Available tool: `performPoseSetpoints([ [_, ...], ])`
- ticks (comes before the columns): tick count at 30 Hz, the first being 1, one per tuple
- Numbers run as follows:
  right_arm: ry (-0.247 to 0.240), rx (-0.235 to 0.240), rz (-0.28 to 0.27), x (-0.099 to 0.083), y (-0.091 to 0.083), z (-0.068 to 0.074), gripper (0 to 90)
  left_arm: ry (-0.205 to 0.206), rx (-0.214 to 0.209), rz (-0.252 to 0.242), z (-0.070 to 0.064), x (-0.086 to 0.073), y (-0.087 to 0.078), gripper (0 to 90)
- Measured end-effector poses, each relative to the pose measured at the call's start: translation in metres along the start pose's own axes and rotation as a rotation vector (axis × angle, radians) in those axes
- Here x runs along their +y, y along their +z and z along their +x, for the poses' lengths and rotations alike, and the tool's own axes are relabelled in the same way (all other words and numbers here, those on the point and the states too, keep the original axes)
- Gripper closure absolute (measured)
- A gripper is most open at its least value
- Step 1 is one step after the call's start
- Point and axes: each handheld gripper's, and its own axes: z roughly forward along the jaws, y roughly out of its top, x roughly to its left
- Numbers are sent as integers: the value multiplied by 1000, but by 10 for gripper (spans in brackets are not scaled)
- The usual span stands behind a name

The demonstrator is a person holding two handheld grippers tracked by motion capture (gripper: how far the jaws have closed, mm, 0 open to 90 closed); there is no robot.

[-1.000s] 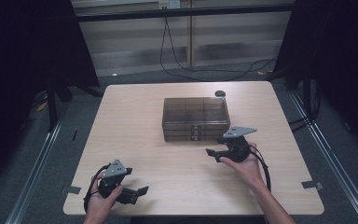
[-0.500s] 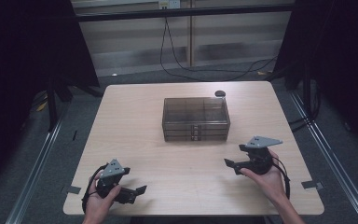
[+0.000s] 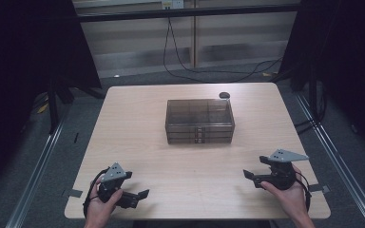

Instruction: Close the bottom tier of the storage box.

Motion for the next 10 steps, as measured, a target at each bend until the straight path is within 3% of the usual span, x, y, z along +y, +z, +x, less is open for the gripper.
performPoseSetpoints([
  [10,13,-24,7,-14,-7,-4,125,-16,-2,-21,0,-1,-4,34],
])
